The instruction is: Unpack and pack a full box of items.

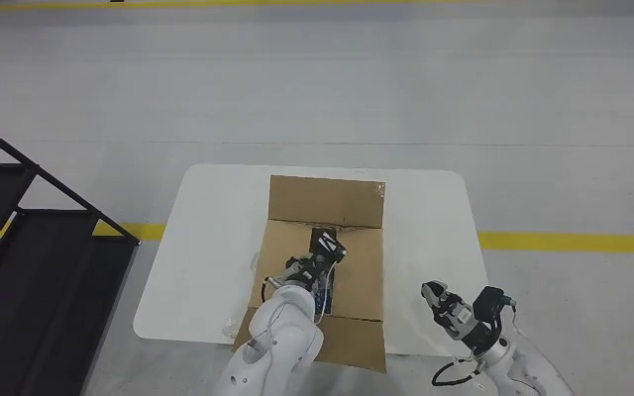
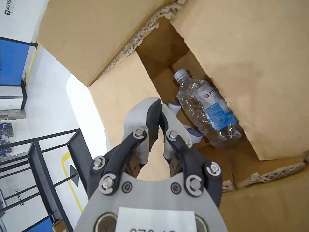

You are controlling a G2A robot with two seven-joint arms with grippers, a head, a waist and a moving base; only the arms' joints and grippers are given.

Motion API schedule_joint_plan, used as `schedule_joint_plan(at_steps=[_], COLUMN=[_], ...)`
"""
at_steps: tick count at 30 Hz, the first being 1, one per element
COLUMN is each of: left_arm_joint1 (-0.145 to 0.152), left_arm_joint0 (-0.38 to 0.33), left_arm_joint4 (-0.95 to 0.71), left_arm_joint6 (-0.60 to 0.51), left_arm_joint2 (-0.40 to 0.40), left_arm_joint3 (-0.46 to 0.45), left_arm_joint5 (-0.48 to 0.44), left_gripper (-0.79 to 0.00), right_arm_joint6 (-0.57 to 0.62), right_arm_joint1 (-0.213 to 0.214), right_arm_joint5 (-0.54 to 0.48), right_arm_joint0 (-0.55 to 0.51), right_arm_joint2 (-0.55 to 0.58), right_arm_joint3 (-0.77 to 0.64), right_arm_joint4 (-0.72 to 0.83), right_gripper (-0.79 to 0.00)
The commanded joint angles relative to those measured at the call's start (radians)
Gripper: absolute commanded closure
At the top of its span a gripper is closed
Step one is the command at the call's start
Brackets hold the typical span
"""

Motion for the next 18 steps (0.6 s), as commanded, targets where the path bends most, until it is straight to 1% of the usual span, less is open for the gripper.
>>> schedule_joint_plan(at_steps=[1,3,4,5,8,18], left_arm_joint1=[0.0,-0.002,-0.004,-0.006,-0.011,-0.011], left_arm_joint0=[0.002,0.004,0.004,0.004,-0.001,-0.001], left_arm_joint4=[-0.002,-0.025,-0.043,-0.068,-0.151,-0.151], left_arm_joint6=[0.0,-0.003,-0.008,-0.012,-0.02,-0.02], left_arm_joint2=[-0.002,-0.002,-0.003,-0.002,-0.007,-0.007], left_arm_joint3=[-0.007,-0.007,-0.009,-0.012,-0.028,-0.028], left_arm_joint5=[-0.005,-0.011,-0.015,-0.017,-0.019,-0.019], left_gripper=[0.0,0.0,-0.366,-0.785,-0.785,-0.785], right_arm_joint6=[0.007,0.013,0.015,0.016,0.015,0.002], right_arm_joint1=[0.001,0.001,0.001,0.001,-0.001,-0.002], right_arm_joint5=[-0.001,-0.003,-0.002,-0.001,0.001,-0.008], right_arm_joint0=[0.003,0.006,0.006,0.006,0.005,-0.001], right_arm_joint2=[0.007,0.009,0.009,0.009,0.006,0.008], right_arm_joint3=[-0.001,-0.002,-0.003,-0.003,0.0,0.029], right_arm_joint4=[0.006,0.009,0.009,0.009,0.013,0.022], right_gripper=[0.0,0.0,0.0,0.0,0.0,0.0])
